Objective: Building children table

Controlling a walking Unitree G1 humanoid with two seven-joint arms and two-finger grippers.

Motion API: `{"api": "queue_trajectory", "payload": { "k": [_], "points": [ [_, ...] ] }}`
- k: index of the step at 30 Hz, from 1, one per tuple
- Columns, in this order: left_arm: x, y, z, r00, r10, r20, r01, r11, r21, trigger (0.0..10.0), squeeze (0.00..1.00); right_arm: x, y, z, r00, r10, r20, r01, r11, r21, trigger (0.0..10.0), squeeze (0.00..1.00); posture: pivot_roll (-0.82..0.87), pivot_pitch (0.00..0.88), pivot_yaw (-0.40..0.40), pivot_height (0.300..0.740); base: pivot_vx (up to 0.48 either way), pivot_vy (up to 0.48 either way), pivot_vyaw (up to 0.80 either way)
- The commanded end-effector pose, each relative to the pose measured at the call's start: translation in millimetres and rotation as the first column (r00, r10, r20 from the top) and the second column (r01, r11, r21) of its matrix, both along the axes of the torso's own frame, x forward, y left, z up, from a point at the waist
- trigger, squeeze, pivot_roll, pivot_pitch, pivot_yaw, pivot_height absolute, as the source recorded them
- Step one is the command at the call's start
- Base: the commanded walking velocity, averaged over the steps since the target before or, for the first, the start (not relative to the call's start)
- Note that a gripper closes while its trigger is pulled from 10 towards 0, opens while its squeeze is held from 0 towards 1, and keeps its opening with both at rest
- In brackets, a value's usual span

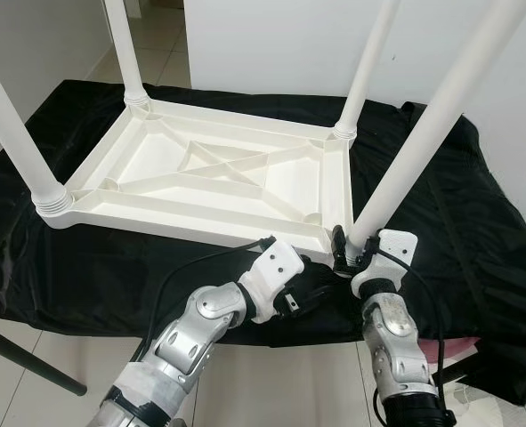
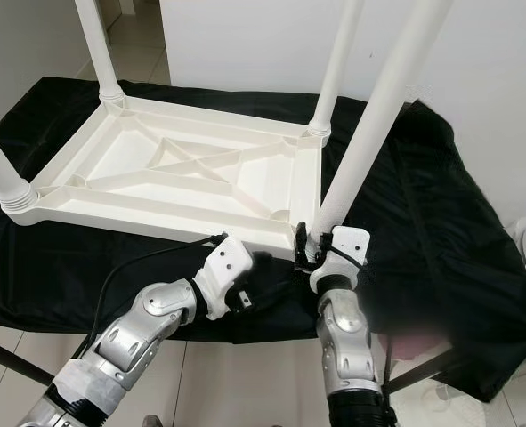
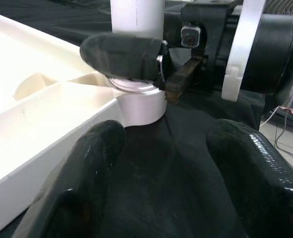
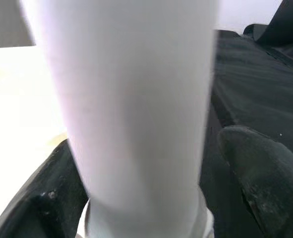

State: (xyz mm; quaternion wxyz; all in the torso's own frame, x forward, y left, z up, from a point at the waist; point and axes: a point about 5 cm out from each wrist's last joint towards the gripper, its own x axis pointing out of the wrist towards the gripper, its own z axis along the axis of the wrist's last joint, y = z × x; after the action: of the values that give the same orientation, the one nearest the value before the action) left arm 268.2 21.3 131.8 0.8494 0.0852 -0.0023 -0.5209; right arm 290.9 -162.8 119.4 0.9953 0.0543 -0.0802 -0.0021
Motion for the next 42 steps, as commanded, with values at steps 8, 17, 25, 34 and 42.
{"api": "queue_trajectory", "payload": {
  "k": [8,17,25,34,42],
  "points": [
    [0.7,6.8,-5,0.999,0.015,0.029,-0.015,1.000,0.012,10.0,0.00,0.1,-14.6,-3,0.981,0.188,0.040,-0.183,0.979,-0.091,10.0,0.00,0.00,0.057,-0.052,0.740,0.000,0.000,0.00],
    [4.3,6.4,3,0.999,0.006,0.034,-0.006,1.000,-0.006,10.0,0.00,11.0,-24.4,5,0.934,0.357,0.026,-0.348,0.923,-0.165,10.0,0.00,0.00,0.055,-0.048,0.740,0.000,0.000,0.00],
    [5.7,2.8,5,1.000,0.000,0.022,0.000,1.000,-0.014,10.0,0.00,21.5,-23.5,6,0.871,0.491,-0.037,-0.486,0.847,-0.215,6.1,0.00,0.00,0.051,-0.050,0.740,0.000,0.000,0.00],
    [6.5,3.1,5,1.000,0.003,0.022,-0.002,1.000,-0.016,10.0,0.00,22.3,-25.0,2,0.856,0.513,-0.064,-0.514,0.831,-0.212,0.0,0.00,0.00,0.050,-0.052,0.740,0.000,0.000,0.00],
    [7.3,4.2,5,1.000,0.009,0.015,-0.008,1.000,-0.014,10.0,0.00,23.1,-33.4,-3,0.846,0.530,-0.065,-0.533,0.831,-0.161,0.0,0.00,0.00,0.048,-0.056,0.740,0.000,0.000,0.00]
  ]
}}
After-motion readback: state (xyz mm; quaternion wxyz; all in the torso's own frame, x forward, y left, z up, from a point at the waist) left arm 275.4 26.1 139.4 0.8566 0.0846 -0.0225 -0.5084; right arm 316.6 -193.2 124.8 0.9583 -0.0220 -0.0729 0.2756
